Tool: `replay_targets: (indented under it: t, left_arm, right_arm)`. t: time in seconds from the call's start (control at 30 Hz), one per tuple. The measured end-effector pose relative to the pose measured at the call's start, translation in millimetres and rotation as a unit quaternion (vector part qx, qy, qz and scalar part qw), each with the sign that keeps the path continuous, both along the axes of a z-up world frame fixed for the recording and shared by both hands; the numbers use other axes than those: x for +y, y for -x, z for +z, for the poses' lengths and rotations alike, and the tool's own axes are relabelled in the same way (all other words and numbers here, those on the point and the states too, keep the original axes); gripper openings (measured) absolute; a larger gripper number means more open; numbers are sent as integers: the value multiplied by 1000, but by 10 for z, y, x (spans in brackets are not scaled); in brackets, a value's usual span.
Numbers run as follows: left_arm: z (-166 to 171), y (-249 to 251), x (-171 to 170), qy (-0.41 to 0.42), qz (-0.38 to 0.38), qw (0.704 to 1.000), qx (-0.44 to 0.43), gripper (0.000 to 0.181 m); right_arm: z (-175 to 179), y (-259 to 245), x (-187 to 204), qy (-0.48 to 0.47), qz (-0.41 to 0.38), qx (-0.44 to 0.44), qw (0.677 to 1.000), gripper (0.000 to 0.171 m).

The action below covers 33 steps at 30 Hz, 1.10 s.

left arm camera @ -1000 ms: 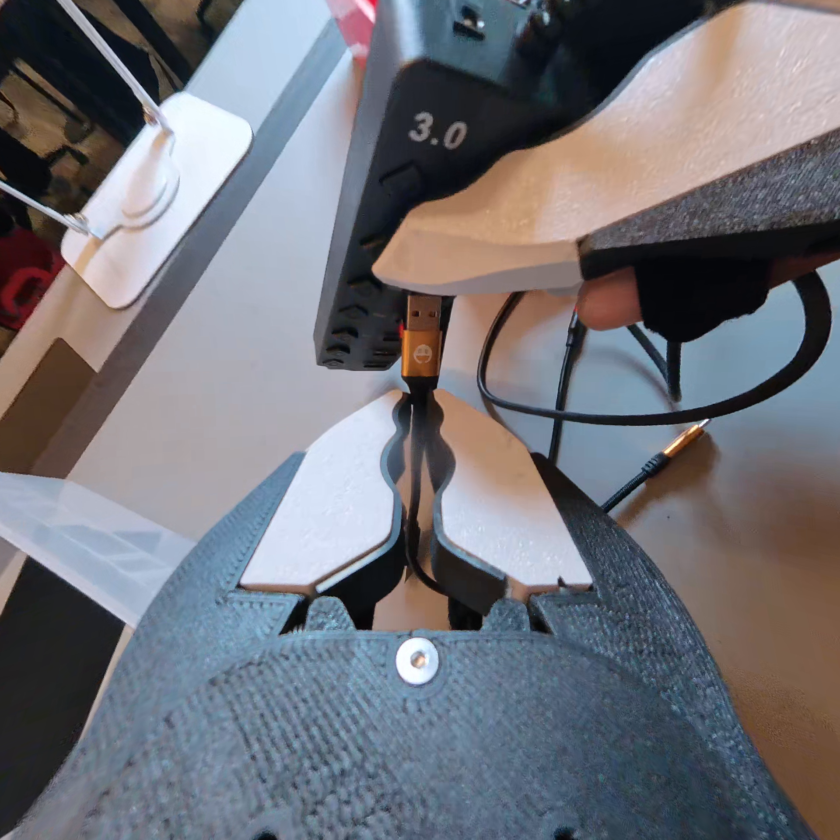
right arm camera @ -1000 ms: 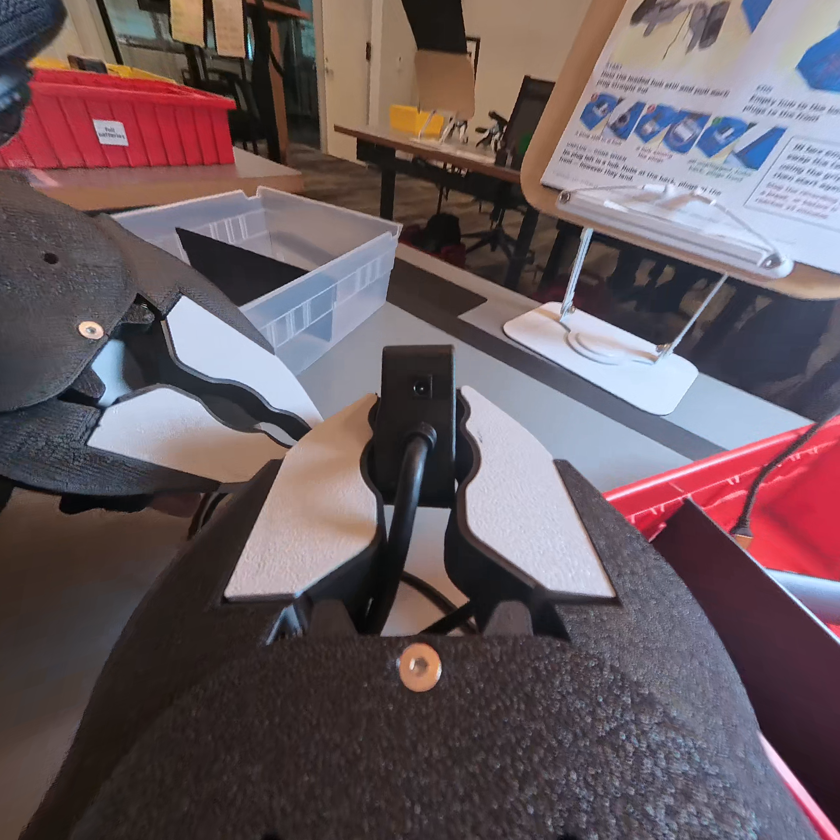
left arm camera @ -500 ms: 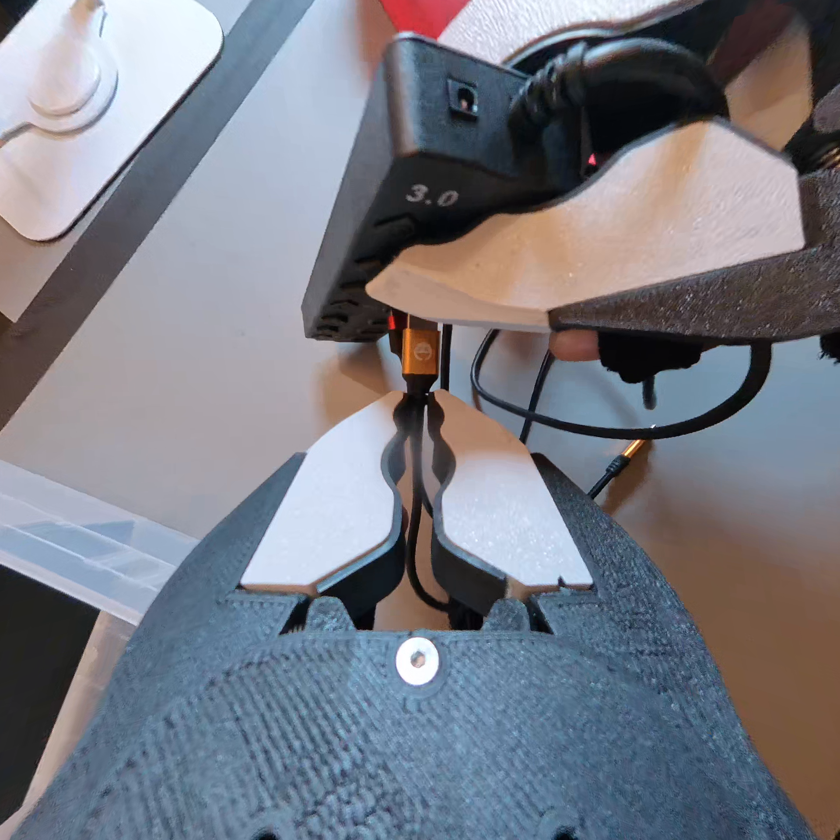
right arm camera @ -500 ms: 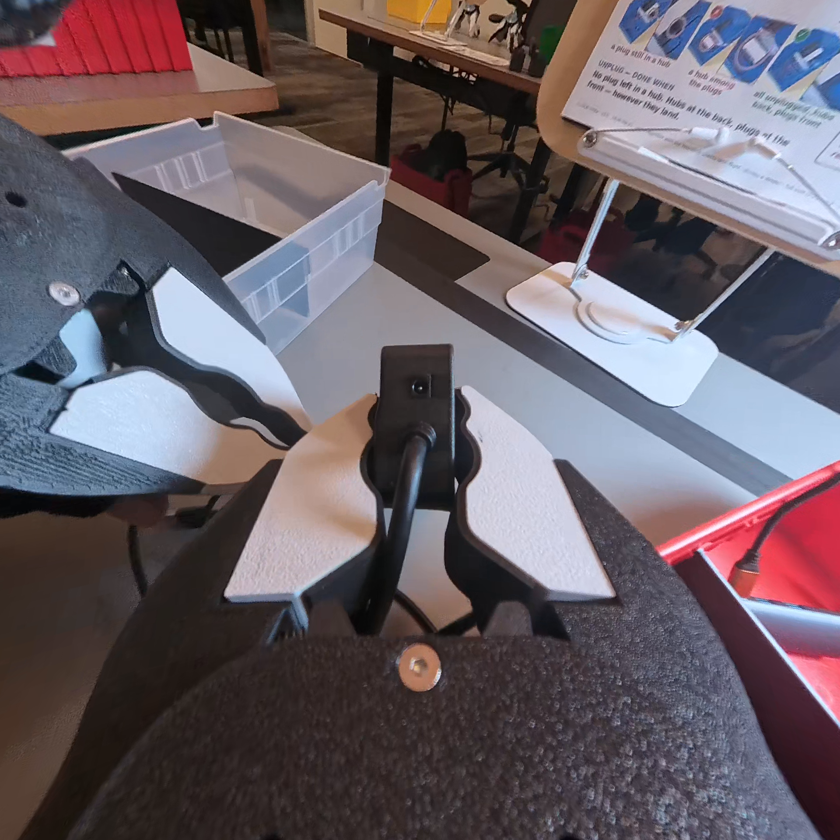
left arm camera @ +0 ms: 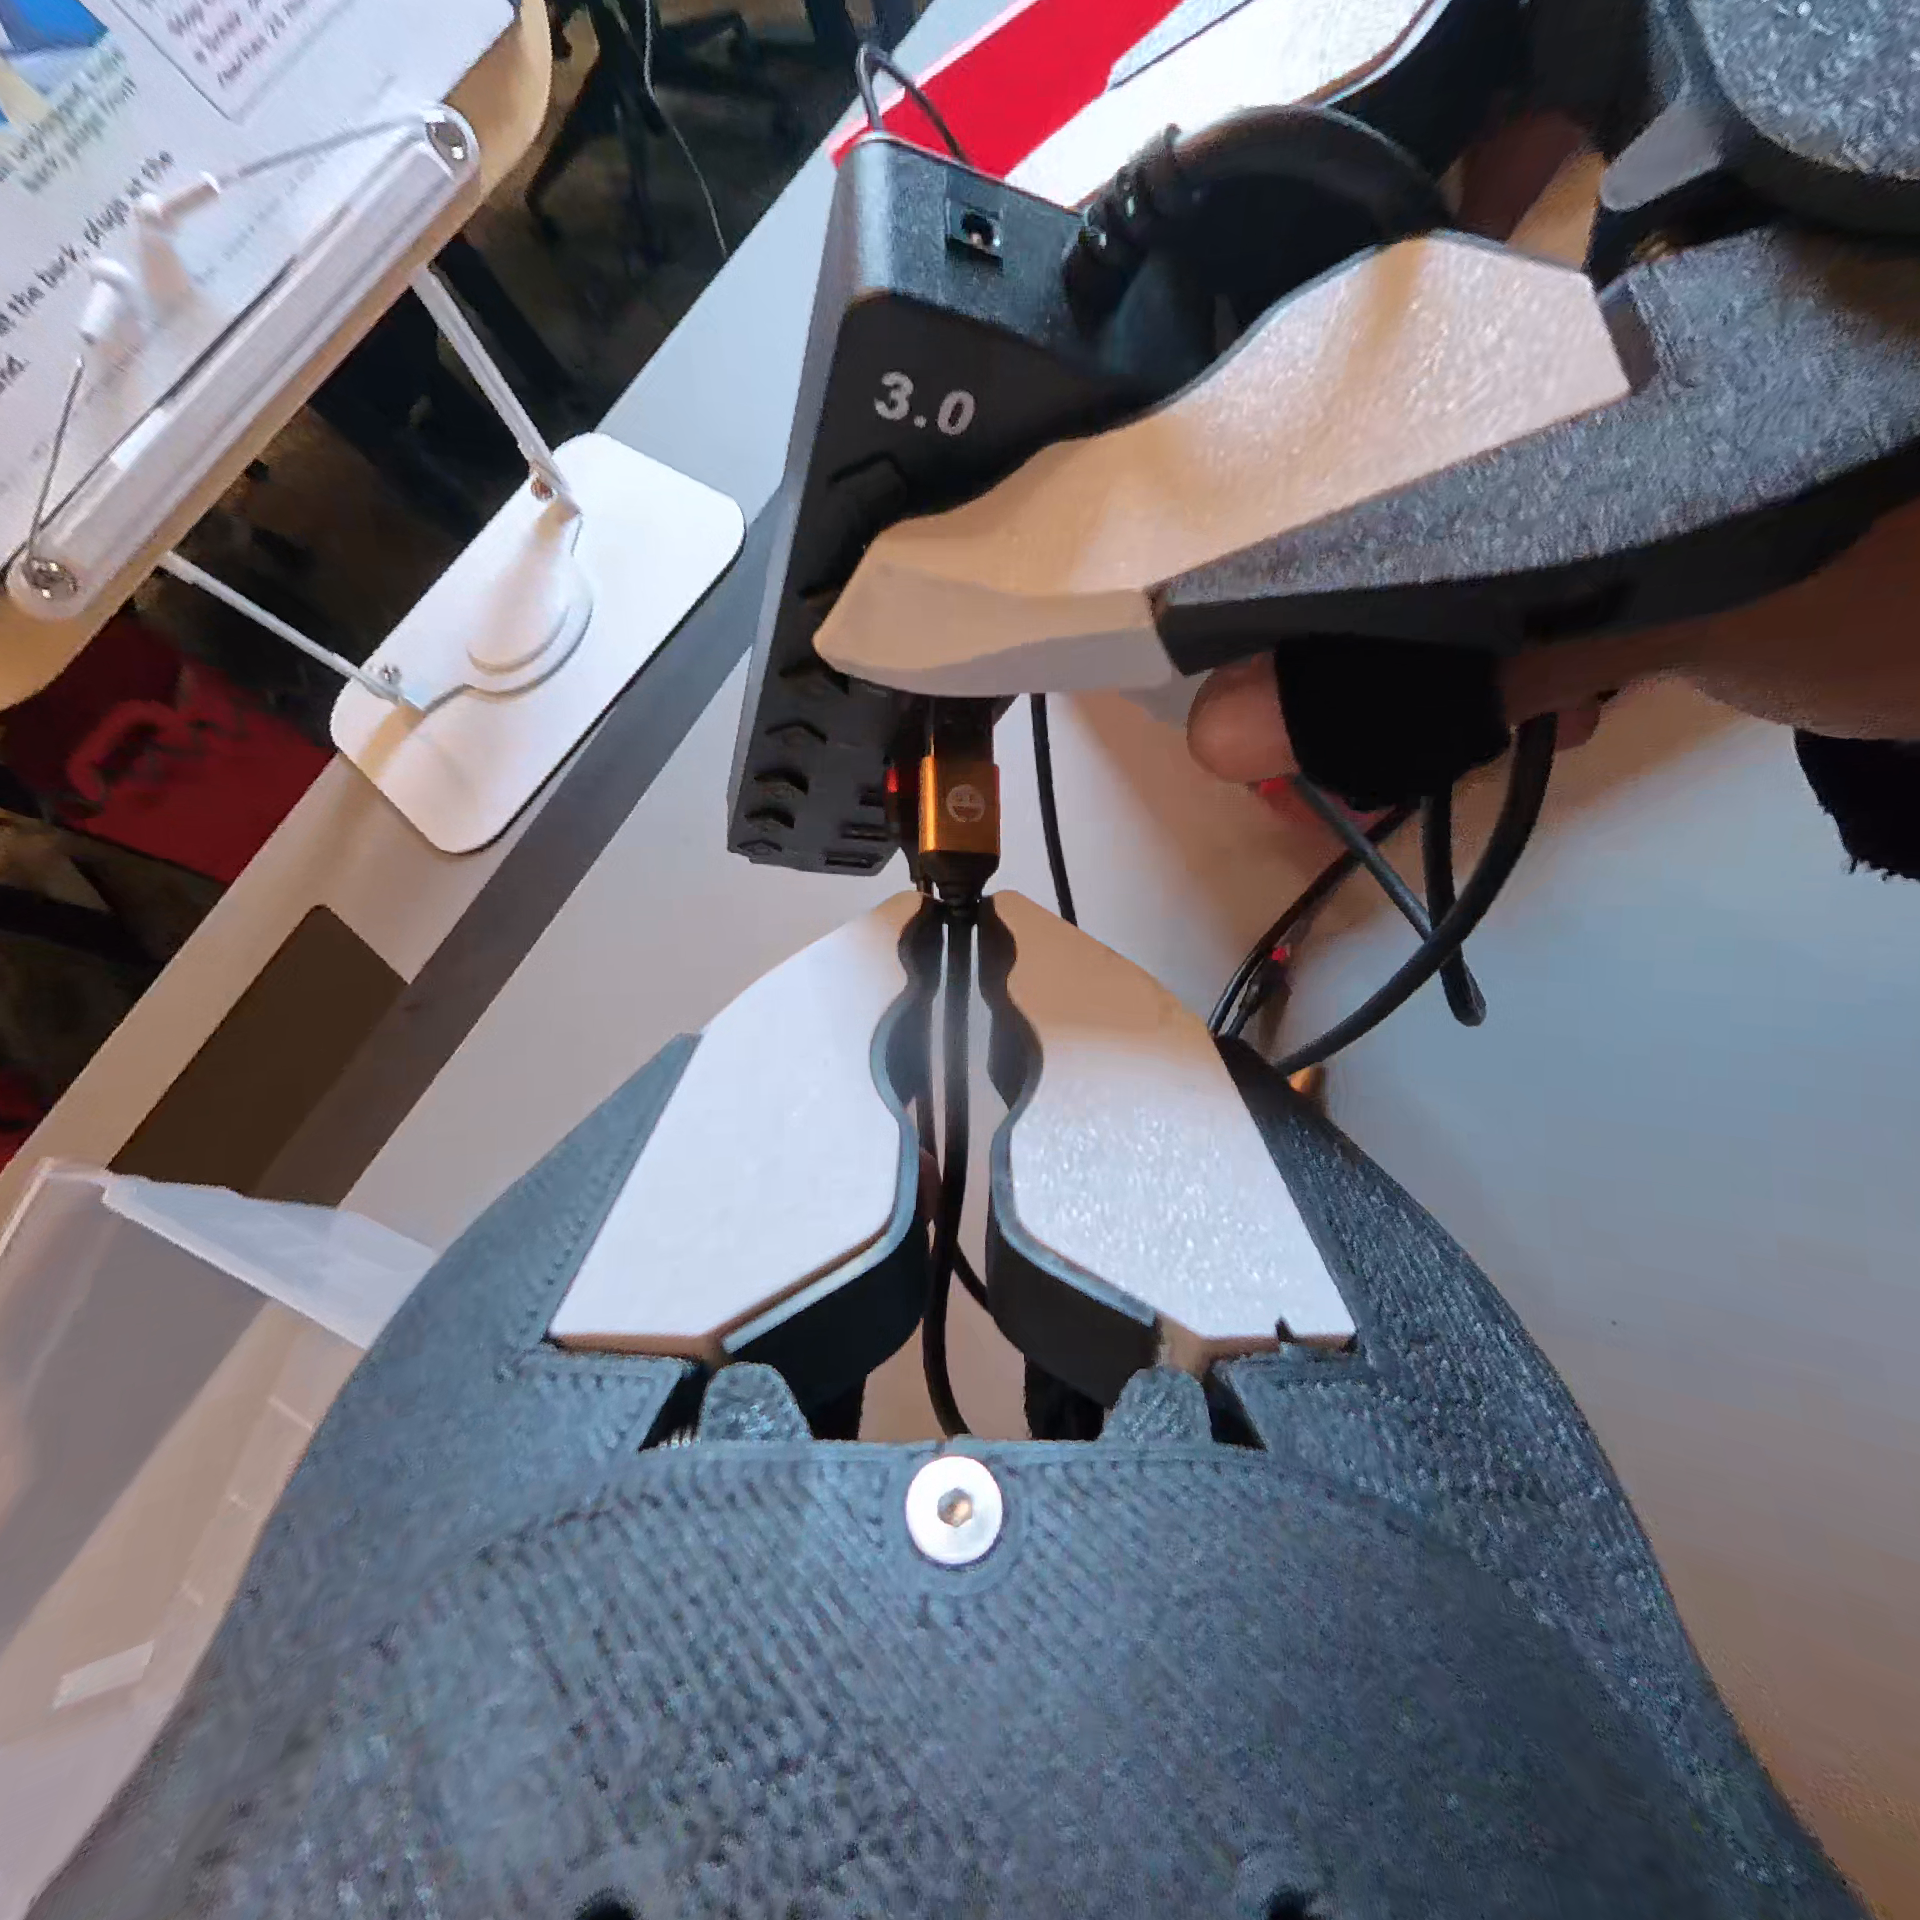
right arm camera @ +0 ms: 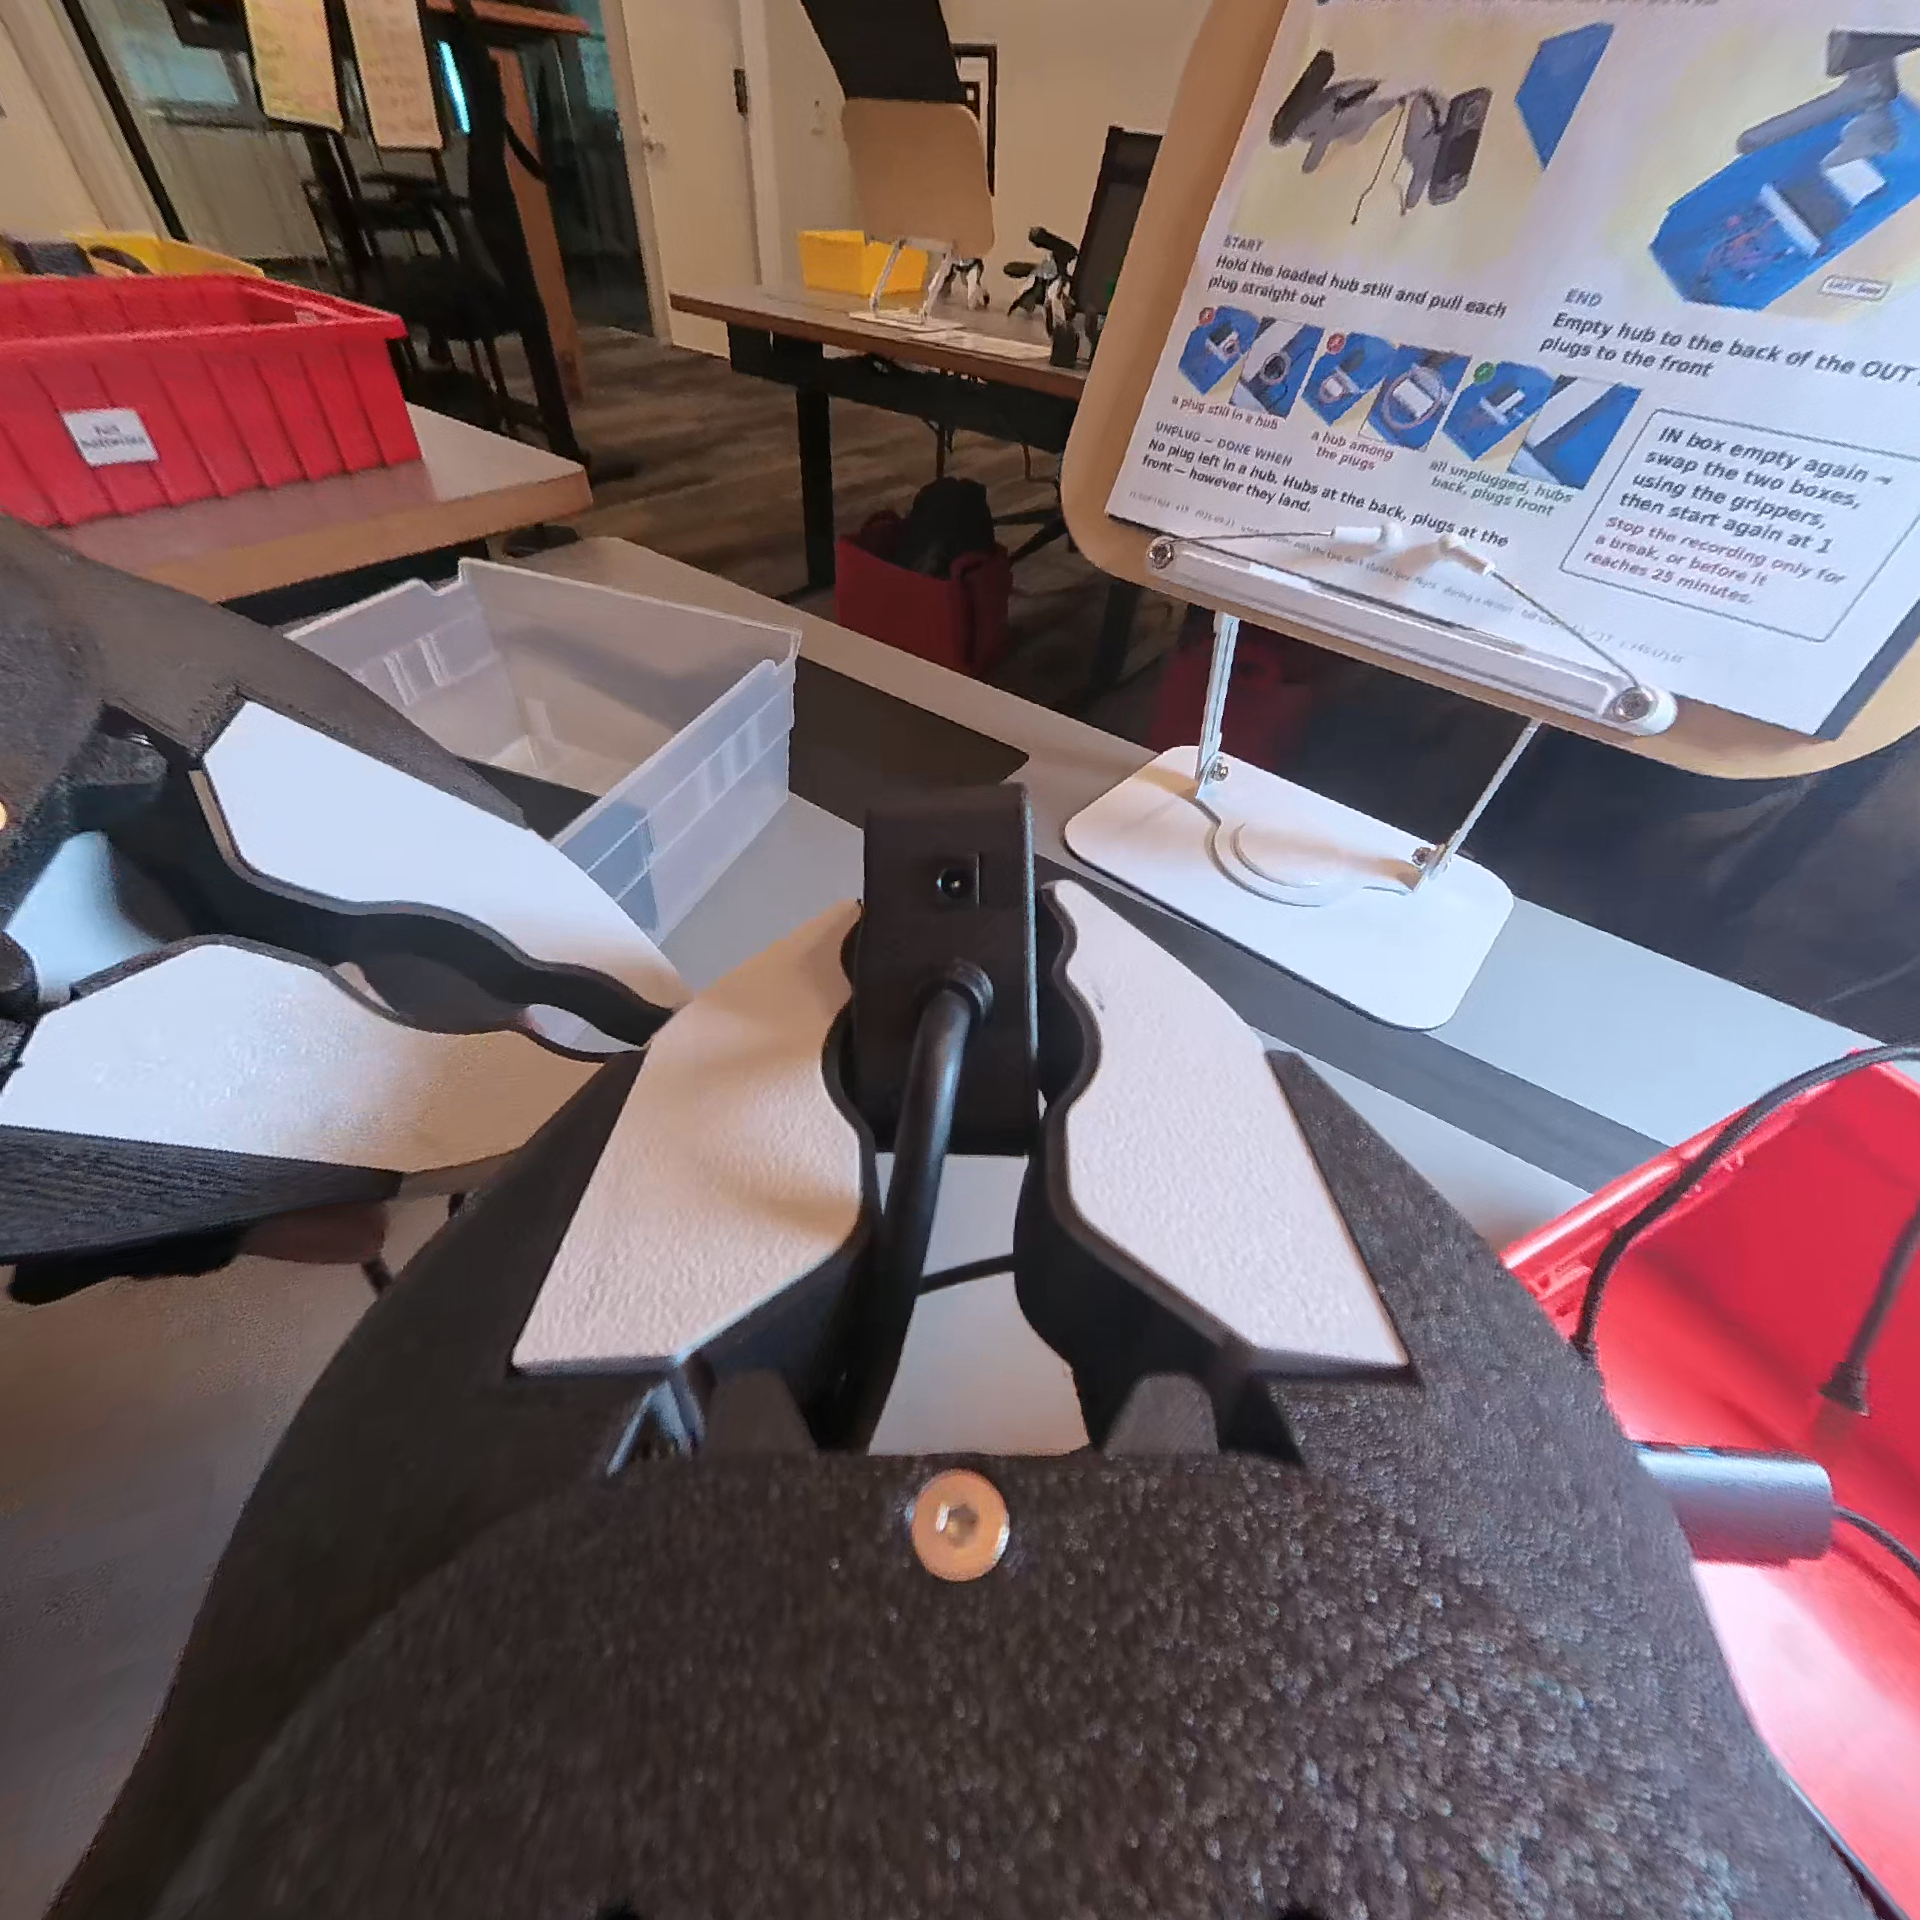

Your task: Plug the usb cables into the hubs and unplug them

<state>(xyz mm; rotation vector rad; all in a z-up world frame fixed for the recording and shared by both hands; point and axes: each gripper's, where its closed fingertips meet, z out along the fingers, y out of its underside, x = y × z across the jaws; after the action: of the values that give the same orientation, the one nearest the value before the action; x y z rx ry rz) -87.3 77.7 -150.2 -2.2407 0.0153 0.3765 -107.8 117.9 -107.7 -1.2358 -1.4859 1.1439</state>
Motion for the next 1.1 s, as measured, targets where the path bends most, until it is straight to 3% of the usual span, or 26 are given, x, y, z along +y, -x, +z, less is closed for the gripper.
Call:
replay_targets:
  t: [0.23, 0.4, 0.83, 1.1]
  left_arm:
    - [29, -34, 45, -16, -2, 999, 48, 7]
    - [-55, 30, 20, -17, 6, 1000, 18, 7]
    - [-89, 42, 15, -10, 6, 1000, 16, 7]
    - [-2, 0, 76, -48, -8, 998, 27, 7]
  right_arm:
    - [-74, 10, 52, 14, -8, 2, 1000, 27]
    - [-70, -4, 61, 43, 2, 6, 999, 27]
    - [-79, -1, -36, 10, 15, 14, 1000, 27]
    - [-56, -16, 1, 73, 49, 28, 996, 27]
